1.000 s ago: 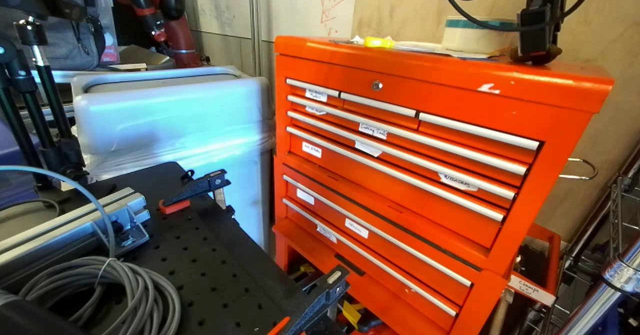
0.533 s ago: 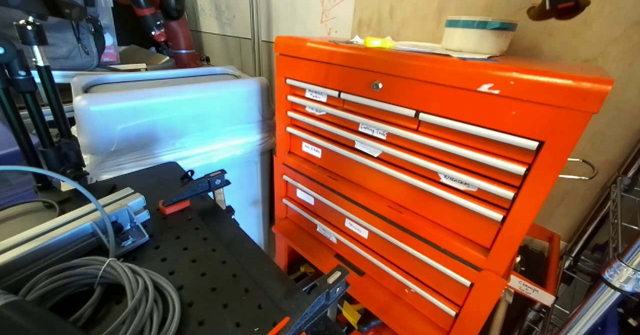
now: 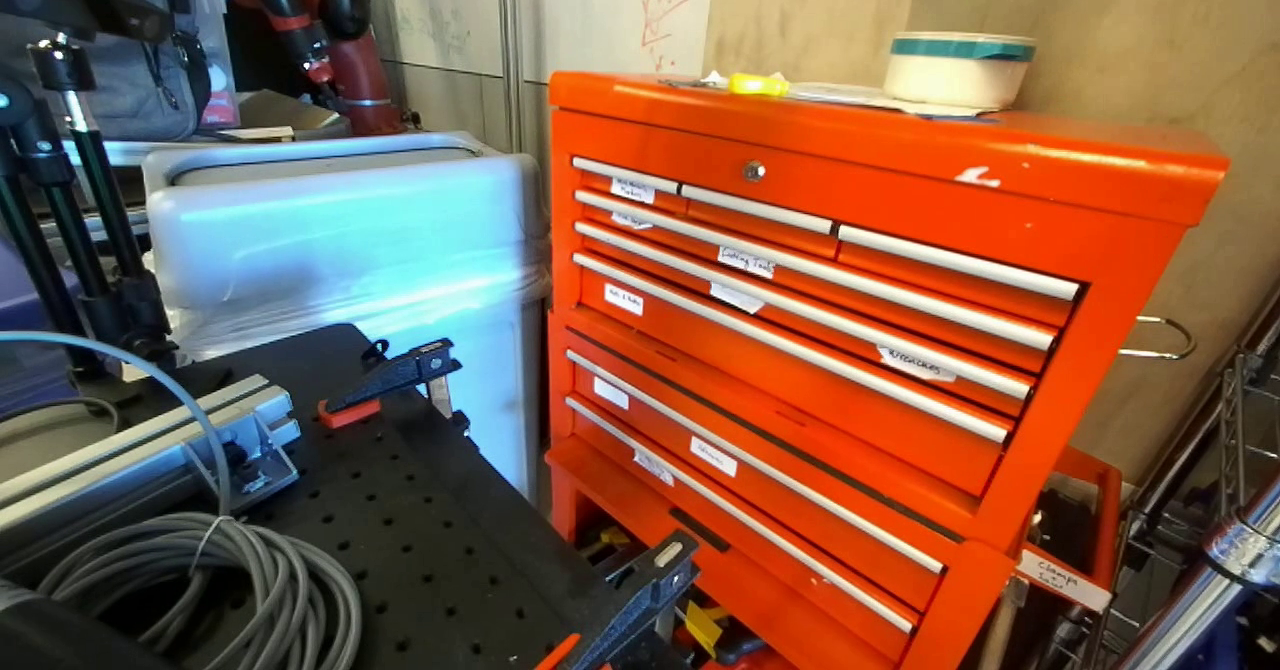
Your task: Put the plush toy inside the pot
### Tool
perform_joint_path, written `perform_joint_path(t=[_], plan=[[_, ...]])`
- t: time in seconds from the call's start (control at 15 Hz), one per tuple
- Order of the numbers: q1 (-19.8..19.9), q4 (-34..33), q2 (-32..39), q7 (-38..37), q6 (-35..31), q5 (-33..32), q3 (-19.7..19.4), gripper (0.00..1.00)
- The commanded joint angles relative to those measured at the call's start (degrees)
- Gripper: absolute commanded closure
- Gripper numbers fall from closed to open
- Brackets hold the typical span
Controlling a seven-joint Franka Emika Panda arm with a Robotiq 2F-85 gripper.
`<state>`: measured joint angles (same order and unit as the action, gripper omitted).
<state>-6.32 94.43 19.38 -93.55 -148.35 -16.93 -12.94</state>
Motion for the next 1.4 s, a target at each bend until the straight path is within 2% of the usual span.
perform_joint_path(t=[0.0, 0.27, 0.73, 0.8, 0.87, 1.13, 1.33], plan=[[-2.10, -1.18, 3.73, -8.43, -3.30, -5.18, -1.79, 0.96], [-3.59, -3.12, 8.62, -13.27, -6.37, -7.71, -2.70, 0.96], [-5.55, -7.40, 14.70, -13.54, -7.28, -6.03, -3.15, 0.96], [-5.58, -7.94, 15.20, -13.17, -6.97, -5.84, -3.14, 0.57], [-5.50, -8.32, 15.41, -12.86, -6.84, -5.54, -3.02, 0.56], [-4.90, -9.39, 15.57, -11.62, -6.08, -4.87, -2.84, 0.28], [-3.42, -8.96, 13.75, -9.03, -4.45, -2.22, -0.73, 0.07]])
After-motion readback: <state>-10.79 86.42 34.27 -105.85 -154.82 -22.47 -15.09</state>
